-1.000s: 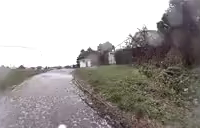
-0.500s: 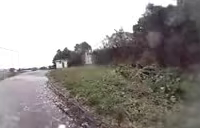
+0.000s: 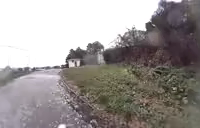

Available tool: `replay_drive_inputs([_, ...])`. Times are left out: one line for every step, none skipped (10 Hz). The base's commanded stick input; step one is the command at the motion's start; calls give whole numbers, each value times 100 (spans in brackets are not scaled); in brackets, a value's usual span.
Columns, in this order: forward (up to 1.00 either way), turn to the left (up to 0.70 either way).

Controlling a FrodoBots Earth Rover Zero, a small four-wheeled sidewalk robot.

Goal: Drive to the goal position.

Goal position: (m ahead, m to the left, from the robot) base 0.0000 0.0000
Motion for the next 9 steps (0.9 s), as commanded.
replay_drive_inputs([-85,-27])
replay_drive_inputs([-85,-27])
replay_drive_inputs([-85,-27])
replay_drive_inputs([-85,-27])
replay_drive_inputs([-85,-27])
replay_drive_inputs([-85,-27])
replay_drive_inputs([-85,-27])
replay_drive_inputs([-85,-27])
replay_drive_inputs([-85,-27])
